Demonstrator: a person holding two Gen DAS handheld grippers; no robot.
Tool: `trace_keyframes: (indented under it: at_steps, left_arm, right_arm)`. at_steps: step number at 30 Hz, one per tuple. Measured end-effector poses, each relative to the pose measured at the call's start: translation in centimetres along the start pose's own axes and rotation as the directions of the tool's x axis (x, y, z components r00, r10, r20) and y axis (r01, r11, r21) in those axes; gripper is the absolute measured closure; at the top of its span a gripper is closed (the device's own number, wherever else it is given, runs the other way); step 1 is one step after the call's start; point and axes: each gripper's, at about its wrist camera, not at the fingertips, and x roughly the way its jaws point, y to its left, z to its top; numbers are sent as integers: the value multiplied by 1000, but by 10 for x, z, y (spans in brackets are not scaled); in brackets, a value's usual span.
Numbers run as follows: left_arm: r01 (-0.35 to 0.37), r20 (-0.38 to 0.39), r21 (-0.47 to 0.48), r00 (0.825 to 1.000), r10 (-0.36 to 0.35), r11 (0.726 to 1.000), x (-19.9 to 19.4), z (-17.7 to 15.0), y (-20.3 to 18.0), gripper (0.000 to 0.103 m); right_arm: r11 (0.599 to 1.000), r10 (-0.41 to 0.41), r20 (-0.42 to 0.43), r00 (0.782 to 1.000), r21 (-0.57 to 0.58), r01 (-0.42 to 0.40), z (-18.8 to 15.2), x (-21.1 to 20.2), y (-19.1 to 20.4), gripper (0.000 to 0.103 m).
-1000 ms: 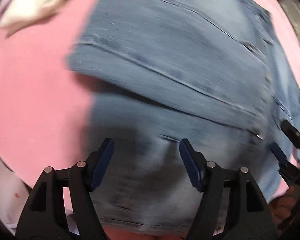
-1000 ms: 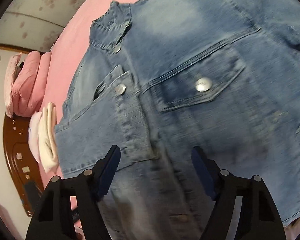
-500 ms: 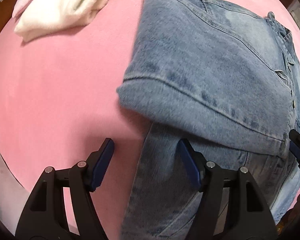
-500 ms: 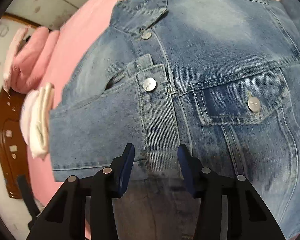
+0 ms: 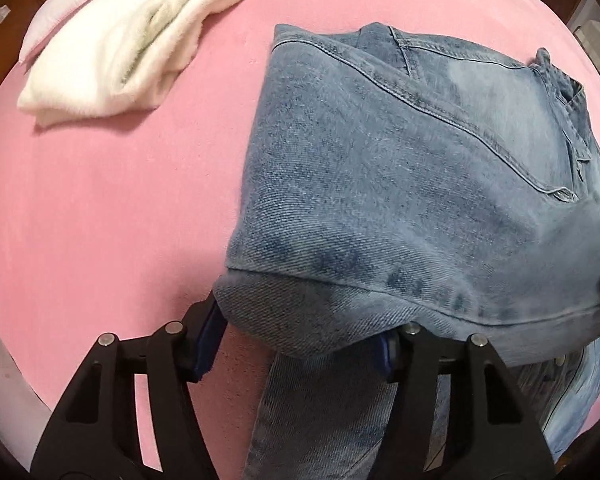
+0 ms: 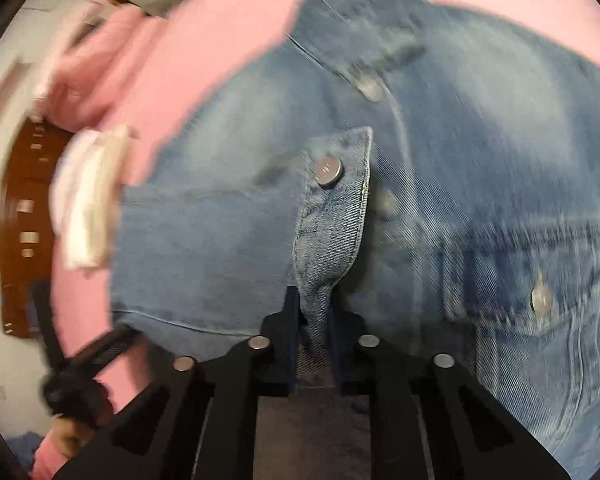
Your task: Fold large clothes
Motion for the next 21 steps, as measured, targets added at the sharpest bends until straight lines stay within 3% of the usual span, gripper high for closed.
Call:
trace_keyframes:
  at_steps: [2,7,11,13,15,16,17,19,21]
  left_arm:
    - [-1,-3,-13,1000,1,1000,-2,1,5,48]
    - [-18,7,7,1000,18,1000,-5,12,2,59]
    - [5,3,10,1000,-5,1000,-9,13,-5,69]
    - [13,7,23,1000,-13,1000,-8,12,-8,81]
    - [10,11,21,1000,-10,1000,-12,7,-11,83]
    - [7,12,8,1000,-7,1000,-13,4,-9,84]
    - [11,9,-3,1000,-11,1000,-11,4,-8,84]
    - [21,-4,-37,1000,-21,999,-7,4,-8,83]
    - [23,-15,-49,1000,-24,999,-3,1,-8,82]
  right_arm:
    - [999,36,65,997,-29,-34,10,-18,8,92]
    - [995,96,296,950,-53,-84,45,-80,7,93]
    - [1000,11,415,910,-8,-8,61,-117,-20,94]
    - [999,-40,406,913,45,24,63,-122,-41,94]
    - [991,-121,349,929,99,92,63,-113,-58,94]
    - [978,-196,305,932,123,166,59,-105,-66,94]
    - [963,-263,269,926,137,234,54,-98,-72,94]
    - [898,-434,149,889,153,413,46,-75,-88,94]
    - [855,-499,42,866,186,484,36,-59,-104,94]
